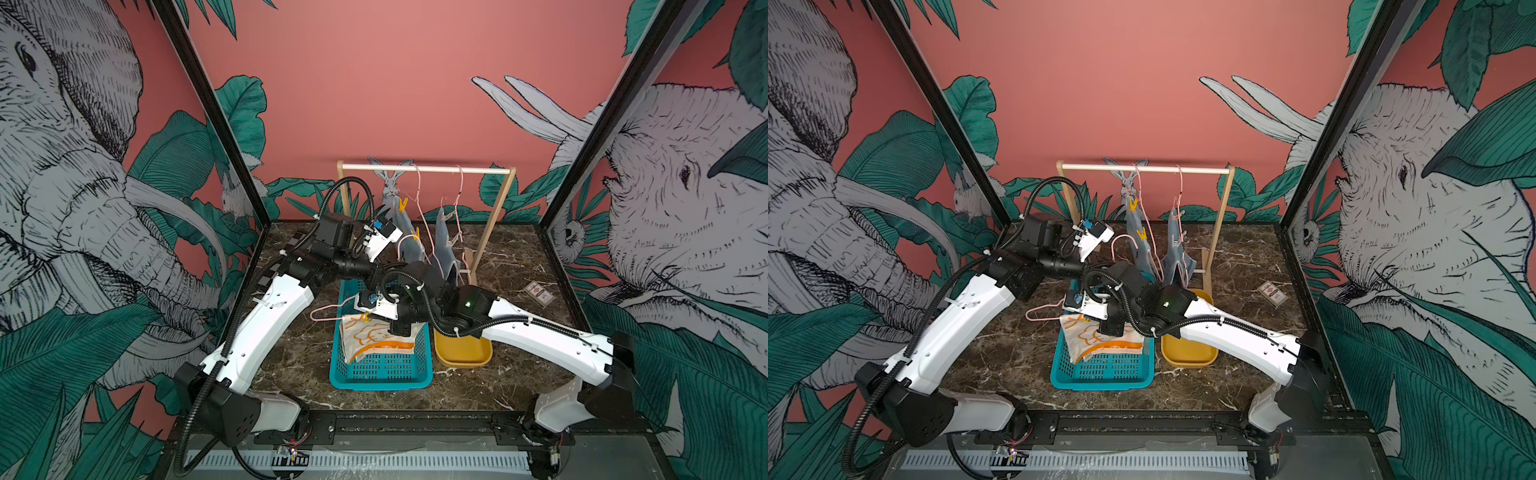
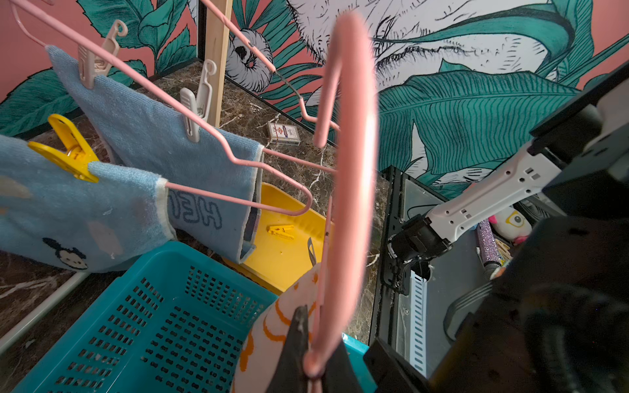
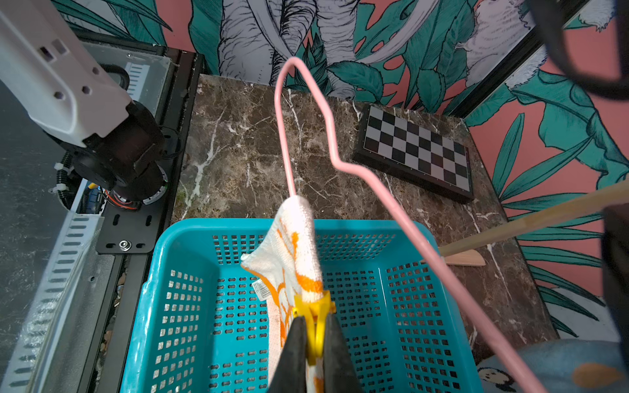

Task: Remove the clothespins securing towels to the hanger
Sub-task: Remove the clothespin from the hanger.

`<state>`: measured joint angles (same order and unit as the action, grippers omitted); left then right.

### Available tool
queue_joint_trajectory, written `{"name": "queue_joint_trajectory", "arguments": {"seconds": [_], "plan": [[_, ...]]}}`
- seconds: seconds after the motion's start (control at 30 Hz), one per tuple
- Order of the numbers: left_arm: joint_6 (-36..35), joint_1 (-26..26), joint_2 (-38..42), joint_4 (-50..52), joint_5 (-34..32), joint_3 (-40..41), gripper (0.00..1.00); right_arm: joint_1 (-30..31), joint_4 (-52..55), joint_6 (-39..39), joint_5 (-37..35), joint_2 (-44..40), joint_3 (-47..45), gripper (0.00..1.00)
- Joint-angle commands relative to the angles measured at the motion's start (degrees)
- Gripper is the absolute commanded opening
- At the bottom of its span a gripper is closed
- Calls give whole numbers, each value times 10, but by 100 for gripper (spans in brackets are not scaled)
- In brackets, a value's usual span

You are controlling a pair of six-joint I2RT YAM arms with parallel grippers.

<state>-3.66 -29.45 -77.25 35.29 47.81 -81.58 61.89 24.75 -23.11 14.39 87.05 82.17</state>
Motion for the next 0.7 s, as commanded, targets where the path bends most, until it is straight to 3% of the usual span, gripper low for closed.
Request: {"name": "queue_joint_trajectory", "arguments": {"seconds": [0.0, 0.67], "plan": [[-5, 2, 7, -3, 15, 1, 0, 3, -2, -2, 9, -14, 11, 0], [-17, 2, 8, 9, 4, -1, 0, 3, -13, 26, -19, -96, -34, 0]]}}
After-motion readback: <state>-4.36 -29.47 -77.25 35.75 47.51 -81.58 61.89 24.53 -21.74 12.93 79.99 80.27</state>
